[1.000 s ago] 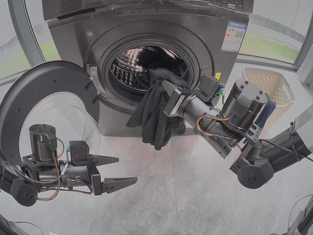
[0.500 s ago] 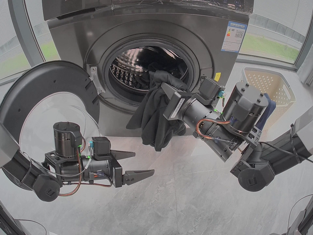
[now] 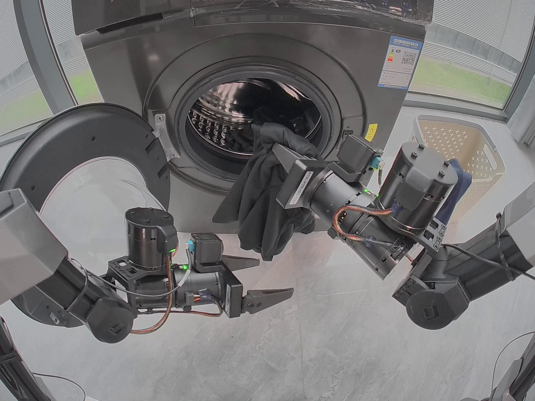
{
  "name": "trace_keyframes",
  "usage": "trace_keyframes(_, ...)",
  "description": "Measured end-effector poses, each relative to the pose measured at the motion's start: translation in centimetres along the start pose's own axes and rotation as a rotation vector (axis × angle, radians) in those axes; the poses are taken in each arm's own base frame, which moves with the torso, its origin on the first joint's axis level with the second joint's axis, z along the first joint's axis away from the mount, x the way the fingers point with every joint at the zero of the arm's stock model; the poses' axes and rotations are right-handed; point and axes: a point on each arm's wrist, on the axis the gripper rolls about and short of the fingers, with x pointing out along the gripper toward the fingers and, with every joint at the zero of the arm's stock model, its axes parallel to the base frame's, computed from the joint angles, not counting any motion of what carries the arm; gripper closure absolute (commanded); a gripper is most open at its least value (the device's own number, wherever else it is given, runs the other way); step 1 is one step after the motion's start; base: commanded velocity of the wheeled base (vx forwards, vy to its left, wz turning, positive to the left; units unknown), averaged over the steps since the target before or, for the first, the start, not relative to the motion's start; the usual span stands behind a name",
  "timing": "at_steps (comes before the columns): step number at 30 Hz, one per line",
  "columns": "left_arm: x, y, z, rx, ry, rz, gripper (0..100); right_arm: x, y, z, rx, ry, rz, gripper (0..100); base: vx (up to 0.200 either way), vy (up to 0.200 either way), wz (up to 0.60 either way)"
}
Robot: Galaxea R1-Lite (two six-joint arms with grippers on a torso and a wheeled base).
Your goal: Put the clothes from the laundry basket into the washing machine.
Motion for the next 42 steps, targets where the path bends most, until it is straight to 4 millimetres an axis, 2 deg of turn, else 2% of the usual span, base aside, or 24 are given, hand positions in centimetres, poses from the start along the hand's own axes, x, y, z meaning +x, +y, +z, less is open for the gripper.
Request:
trace_keyframes(9,2.5,2.0,0.4,0.022,-0.051,0.067,0,-0.1,0.2,0.0,0.000,0.001,0.006,100,0.000,0.000,0.00)
trace_keyframes(18,3.8,3.7,0.1,0.020,-0.058,0.127,0,-0.1,0.5,0.0,0.000,0.000,0.012,100,0.000,0.000,0.00)
trace_keyframes(35,5.6,5.4,1.7,0.052,-0.140,0.205,0,-0.1,0.7,-0.1,0.002,0.001,0.020,100,0.000,0.000,0.00)
trace_keyframes(36,5.6,5.5,1.8,0.053,-0.145,0.214,100,-0.2,0.7,-0.1,0.002,0.001,0.020,100,0.000,0.000,0.00)
trace_keyframes(42,6.2,5.7,2.2,0.067,-0.190,0.262,100,-0.1,0.7,-0.2,0.004,0.003,0.020,100,0.000,0.000,0.00)
